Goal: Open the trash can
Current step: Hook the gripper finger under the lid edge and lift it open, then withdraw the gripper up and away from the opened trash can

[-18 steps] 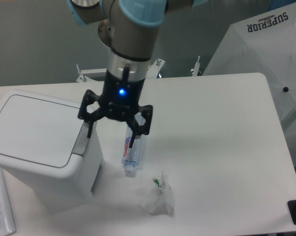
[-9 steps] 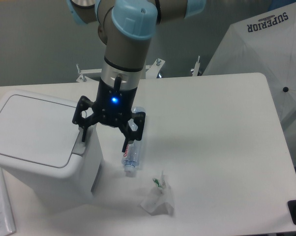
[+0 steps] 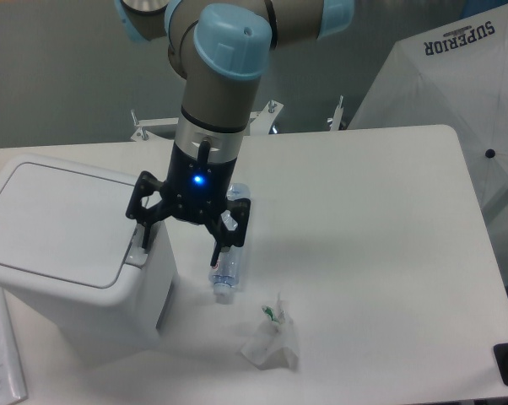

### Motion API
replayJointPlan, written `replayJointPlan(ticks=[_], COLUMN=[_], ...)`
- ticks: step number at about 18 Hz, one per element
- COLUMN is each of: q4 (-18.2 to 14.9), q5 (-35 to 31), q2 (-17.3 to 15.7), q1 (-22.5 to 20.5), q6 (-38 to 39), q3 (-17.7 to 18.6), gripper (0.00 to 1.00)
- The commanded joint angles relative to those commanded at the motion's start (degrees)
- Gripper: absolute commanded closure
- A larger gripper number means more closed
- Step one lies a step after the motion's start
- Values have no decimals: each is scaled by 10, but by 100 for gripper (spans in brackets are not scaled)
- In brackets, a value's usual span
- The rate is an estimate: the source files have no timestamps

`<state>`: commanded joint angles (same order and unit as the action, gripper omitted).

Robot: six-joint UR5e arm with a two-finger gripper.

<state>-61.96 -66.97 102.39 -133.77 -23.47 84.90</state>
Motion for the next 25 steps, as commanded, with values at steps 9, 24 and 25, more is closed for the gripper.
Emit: replayJointPlan(ticks=[9, 24, 25], q4=[3, 4, 4], q5=[4, -62, -90], q2=[1, 33, 41], q1=[-18, -157, -157], q6=[-4, -344, -356], q3=[-32, 30, 30], gripper=[0, 0, 0])
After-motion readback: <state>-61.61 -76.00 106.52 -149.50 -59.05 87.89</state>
